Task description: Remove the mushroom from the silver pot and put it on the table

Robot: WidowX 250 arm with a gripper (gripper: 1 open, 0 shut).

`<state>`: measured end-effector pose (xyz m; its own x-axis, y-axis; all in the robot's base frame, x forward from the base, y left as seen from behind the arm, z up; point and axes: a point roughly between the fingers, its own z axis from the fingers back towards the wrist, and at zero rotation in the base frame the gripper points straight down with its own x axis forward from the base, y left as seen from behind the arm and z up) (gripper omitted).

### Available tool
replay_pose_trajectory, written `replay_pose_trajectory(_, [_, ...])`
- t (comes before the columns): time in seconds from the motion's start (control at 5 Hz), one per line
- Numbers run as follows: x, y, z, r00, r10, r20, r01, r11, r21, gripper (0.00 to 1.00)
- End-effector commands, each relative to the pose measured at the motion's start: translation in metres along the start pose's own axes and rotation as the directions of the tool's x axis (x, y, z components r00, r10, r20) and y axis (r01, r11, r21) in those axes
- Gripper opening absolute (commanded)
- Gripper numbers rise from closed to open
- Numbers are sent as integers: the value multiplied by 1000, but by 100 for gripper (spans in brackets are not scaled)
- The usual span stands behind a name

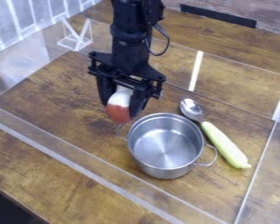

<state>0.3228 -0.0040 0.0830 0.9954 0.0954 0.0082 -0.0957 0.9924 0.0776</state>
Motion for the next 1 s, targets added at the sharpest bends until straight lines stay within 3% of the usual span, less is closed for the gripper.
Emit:
replay_pose_trajectory(0.0, [-5, 6, 16, 997, 49, 52, -48, 999, -14, 100])
replay_pose_trajectory(0.2, [-10, 3, 24, 995, 75, 65, -73, 997, -23, 100])
replay_pose_trajectory(0.4, [-4, 5, 26, 992, 81, 94, -78, 996, -31, 100])
replay_pose_trajectory(0.8, [-1, 2, 7, 994, 37, 99, -34, 999, -28, 100])
